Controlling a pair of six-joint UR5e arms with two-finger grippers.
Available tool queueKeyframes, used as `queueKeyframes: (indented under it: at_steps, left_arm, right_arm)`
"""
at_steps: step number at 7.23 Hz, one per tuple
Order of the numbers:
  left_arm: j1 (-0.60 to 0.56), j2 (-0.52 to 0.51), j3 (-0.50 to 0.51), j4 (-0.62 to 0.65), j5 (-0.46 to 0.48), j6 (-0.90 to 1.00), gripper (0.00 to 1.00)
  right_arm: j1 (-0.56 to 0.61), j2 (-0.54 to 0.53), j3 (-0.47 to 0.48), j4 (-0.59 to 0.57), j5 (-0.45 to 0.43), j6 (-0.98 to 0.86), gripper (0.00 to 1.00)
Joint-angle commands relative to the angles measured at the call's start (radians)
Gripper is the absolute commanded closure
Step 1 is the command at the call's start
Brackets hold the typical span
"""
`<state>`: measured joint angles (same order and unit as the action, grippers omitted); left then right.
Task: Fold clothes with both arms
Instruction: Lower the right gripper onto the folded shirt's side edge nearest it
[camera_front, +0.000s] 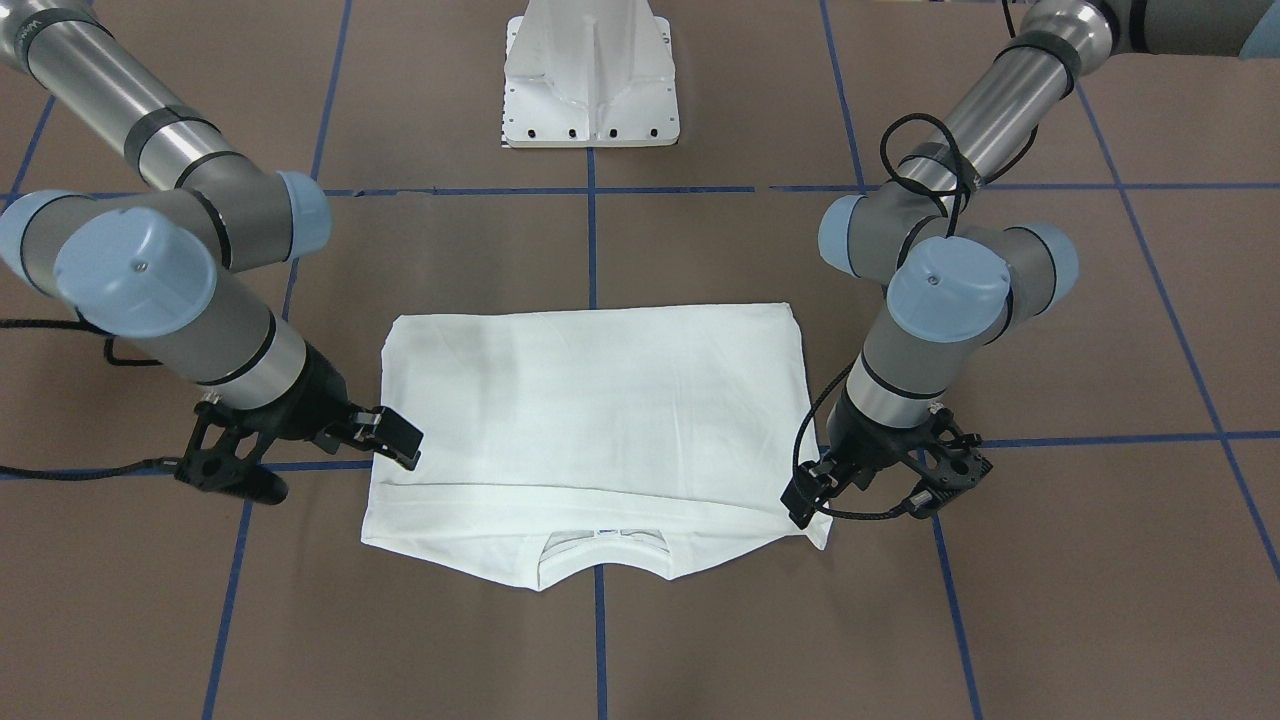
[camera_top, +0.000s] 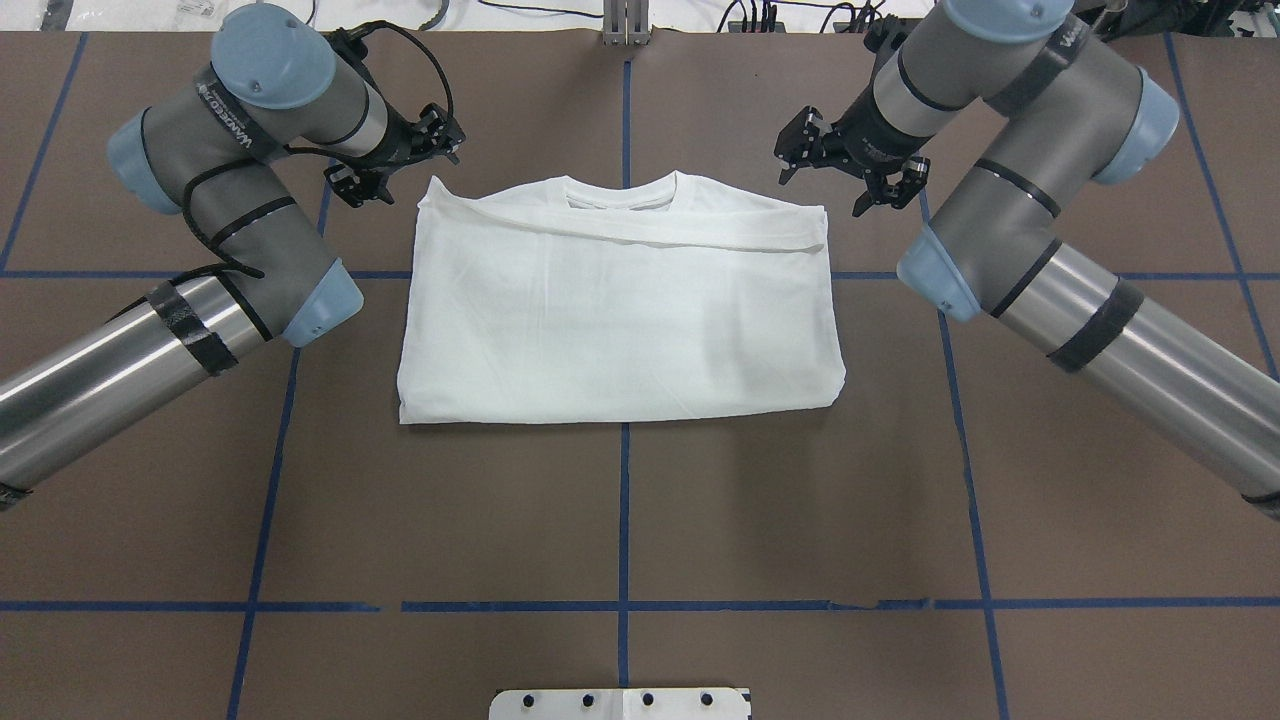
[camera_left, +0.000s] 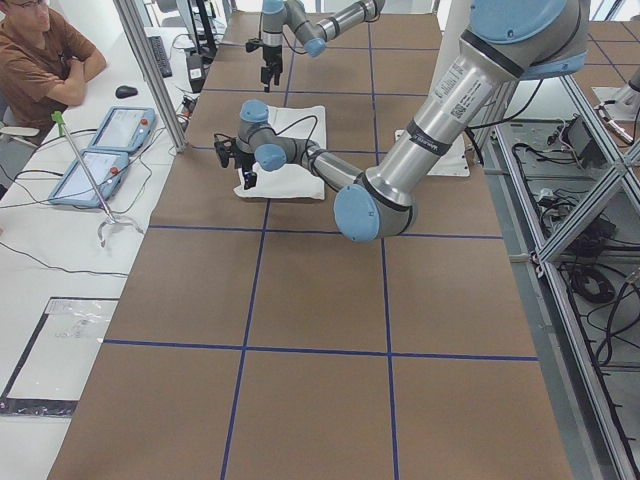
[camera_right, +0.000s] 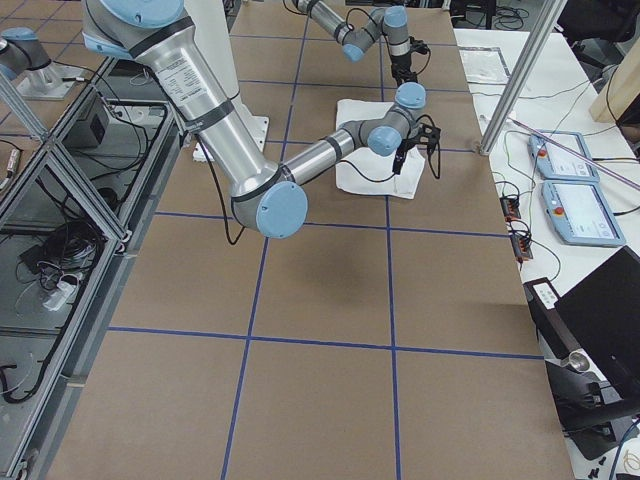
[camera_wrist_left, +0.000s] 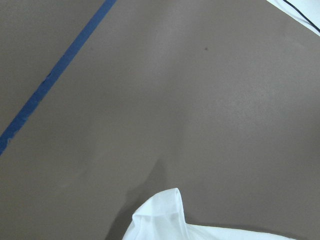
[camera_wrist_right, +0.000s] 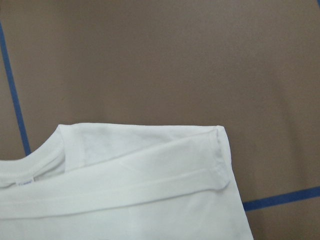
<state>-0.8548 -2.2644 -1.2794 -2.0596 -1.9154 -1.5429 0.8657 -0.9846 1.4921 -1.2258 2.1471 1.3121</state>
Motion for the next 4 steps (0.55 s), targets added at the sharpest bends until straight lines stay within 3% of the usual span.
queueKeyframes:
  at_steps: [1,2,4]
  left_arm:
    - [-0.007,0.049,-0.125,0.047,-0.001,0.001,0.01]
    - [-0.007,0.055,-0.189,0.111,-0.002,0.000,0.01]
    - [-0.007,0.055,-0.216,0.130,-0.001,0.000,0.01]
  right_arm:
    - [-0.104,-0.145,0.165,-0.007,-0.079,0.027,0.00]
    - [-0.128,-0.204,0.207,-0.008,-0.093,0.029,0.00]
    - [-0.181,-0.227,0.215,-0.008,-0.119,0.029,0.00]
